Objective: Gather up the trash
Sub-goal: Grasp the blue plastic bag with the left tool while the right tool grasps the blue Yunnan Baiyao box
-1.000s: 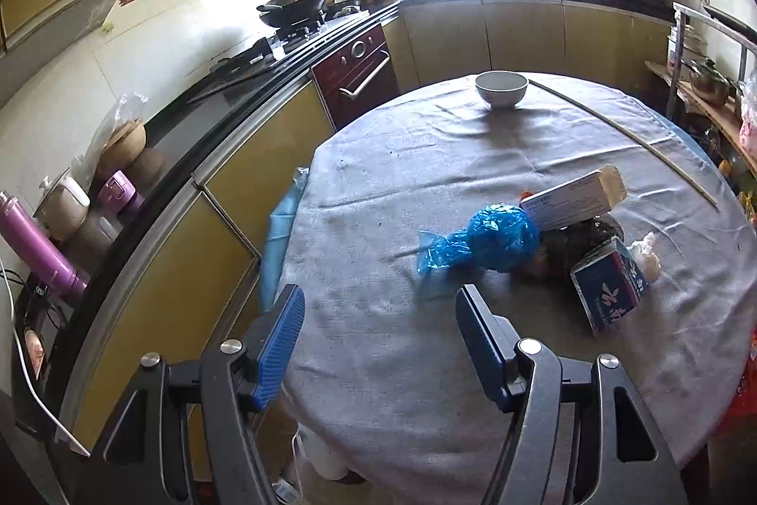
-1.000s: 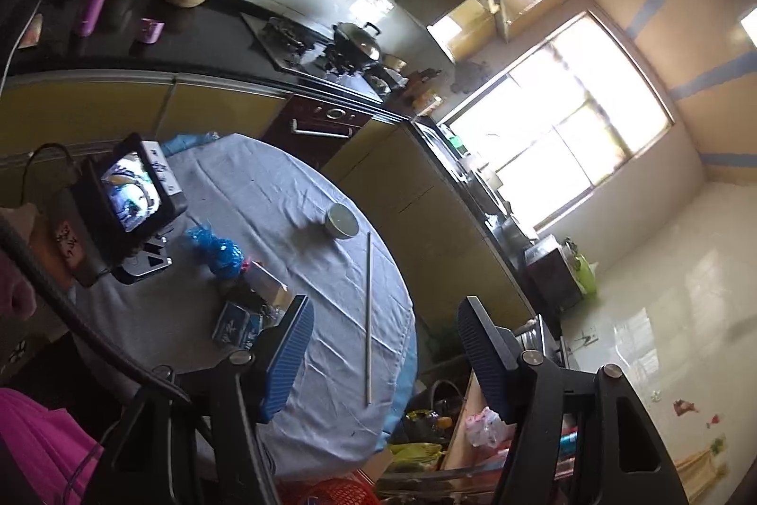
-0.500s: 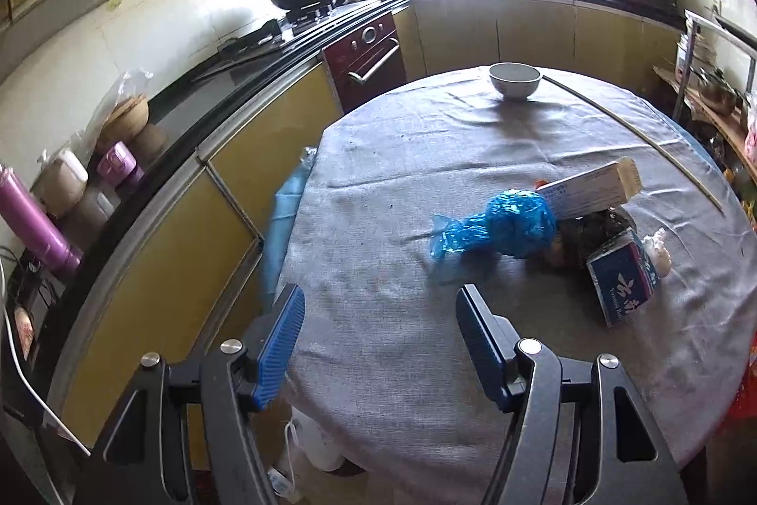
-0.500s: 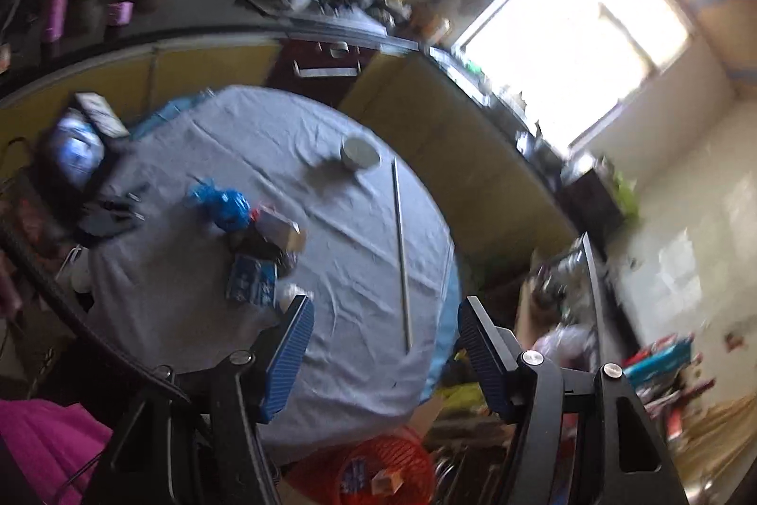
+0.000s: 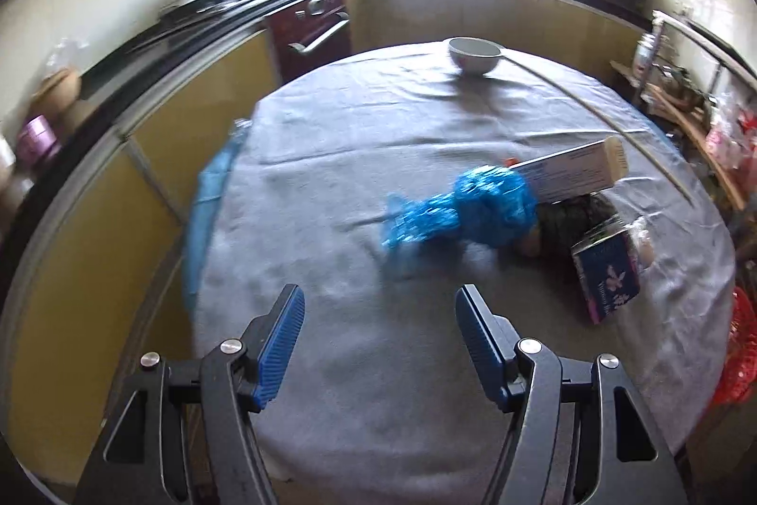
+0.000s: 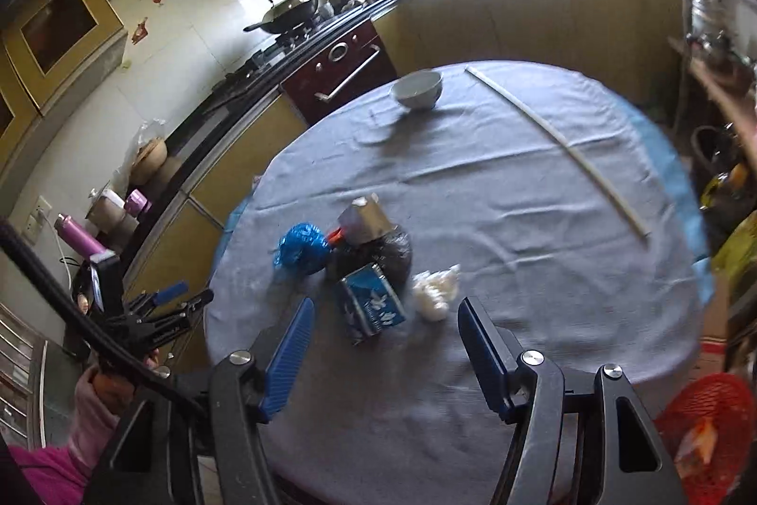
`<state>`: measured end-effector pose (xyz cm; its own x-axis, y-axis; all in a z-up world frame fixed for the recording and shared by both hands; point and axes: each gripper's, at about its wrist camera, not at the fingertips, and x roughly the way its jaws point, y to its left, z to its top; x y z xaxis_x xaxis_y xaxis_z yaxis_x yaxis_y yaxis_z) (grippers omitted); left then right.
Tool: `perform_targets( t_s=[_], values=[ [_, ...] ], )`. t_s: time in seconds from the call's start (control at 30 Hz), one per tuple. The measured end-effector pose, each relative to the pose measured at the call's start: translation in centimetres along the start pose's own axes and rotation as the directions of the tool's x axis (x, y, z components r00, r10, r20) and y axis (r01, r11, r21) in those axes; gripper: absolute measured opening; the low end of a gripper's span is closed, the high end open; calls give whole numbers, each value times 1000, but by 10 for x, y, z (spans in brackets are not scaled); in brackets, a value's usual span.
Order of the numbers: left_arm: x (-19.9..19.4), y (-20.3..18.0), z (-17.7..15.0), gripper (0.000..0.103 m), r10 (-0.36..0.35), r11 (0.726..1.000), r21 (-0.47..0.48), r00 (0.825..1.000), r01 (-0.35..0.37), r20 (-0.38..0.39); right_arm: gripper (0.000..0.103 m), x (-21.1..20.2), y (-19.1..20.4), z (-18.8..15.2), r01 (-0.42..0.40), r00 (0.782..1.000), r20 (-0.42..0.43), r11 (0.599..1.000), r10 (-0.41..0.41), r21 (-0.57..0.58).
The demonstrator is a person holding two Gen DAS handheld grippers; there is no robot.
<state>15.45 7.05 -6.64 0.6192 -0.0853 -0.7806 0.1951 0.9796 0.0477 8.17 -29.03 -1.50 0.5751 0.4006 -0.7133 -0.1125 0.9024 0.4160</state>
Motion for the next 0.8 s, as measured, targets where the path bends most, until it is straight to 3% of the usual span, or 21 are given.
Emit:
perform_targets(
  t_s=[0.27,0.43,0.6,0.73,0.8],
  values=[
    [53,11,57,67,-175,984,29,984,176,-31,67,85,18,0,-76,995,-65,996,73,-43],
    [86,-7,82,69,-323,943,60,943,329,-84,67,122,16,6,-110,989,-100,993,106,-40],
    [116,-20,92,69,-421,906,-14,898,423,-129,67,150,16,11,-97,990,-113,993,88,-74],
    [129,-31,84,68,-457,887,-12,873,462,-170,67,166,15,8,-117,982,-158,990,103,-81],
    [130,-32,75,62,-461,884,-7,868,468,-184,67,170,17,2,-106,980,-178,989,86,-106]
  ],
)
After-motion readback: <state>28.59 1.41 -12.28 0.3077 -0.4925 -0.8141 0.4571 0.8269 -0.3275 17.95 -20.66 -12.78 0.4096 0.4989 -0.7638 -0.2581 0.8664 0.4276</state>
